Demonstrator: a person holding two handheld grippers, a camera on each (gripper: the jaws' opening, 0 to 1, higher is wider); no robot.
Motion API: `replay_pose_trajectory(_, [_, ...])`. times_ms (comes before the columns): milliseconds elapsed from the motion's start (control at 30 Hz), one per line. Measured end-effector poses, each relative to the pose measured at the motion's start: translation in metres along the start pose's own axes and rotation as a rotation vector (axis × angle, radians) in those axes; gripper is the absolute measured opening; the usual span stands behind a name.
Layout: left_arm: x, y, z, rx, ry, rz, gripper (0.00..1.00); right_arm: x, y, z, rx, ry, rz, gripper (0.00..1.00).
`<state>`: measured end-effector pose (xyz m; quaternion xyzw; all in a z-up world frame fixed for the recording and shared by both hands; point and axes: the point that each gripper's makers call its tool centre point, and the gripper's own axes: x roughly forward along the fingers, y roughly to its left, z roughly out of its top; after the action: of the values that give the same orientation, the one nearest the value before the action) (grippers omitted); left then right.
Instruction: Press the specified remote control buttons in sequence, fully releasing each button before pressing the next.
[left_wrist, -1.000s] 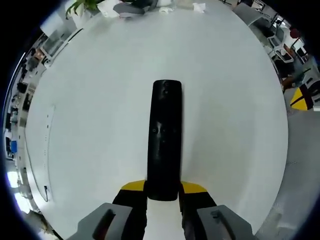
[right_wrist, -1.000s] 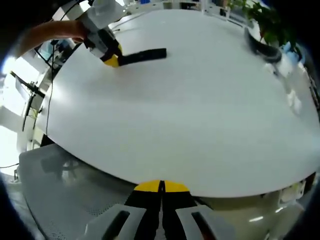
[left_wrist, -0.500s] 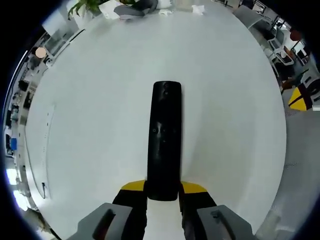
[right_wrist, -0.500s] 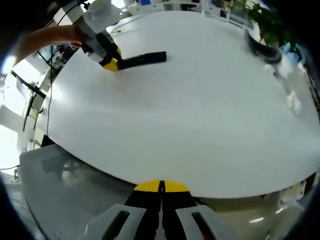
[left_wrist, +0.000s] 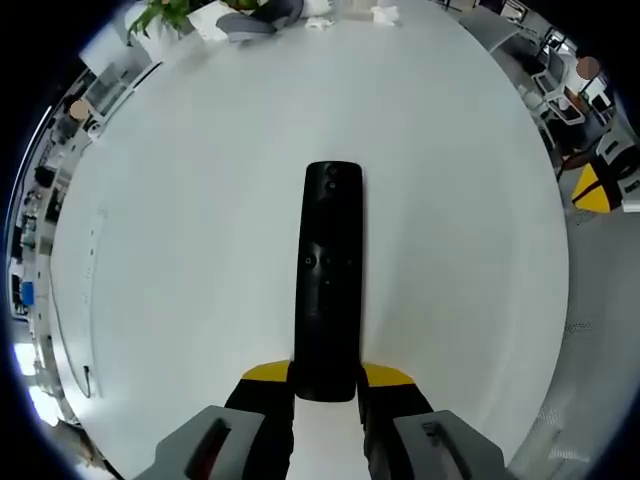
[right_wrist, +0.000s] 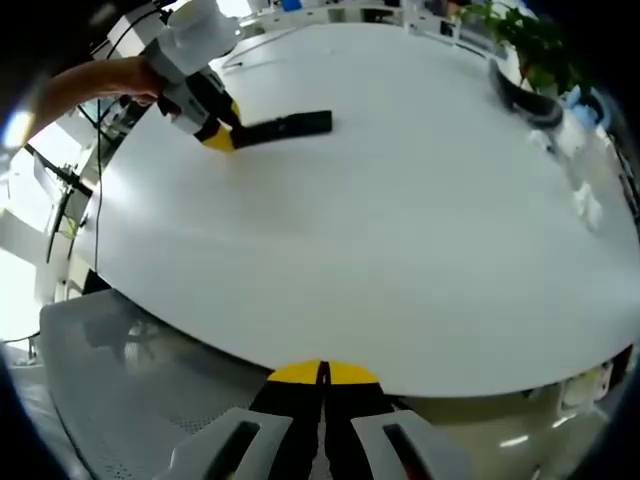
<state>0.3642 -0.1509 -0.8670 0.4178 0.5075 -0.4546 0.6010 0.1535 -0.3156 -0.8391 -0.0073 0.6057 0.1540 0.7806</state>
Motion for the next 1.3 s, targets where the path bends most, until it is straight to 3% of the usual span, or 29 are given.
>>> replay_pose_trajectory(1300, [-0.003, -0.037, -0.006, -0.035, -0.042, 0.009, 0.24, 0.000, 0.003, 0.000, -0.023, 0.000, 0.003, 0.00])
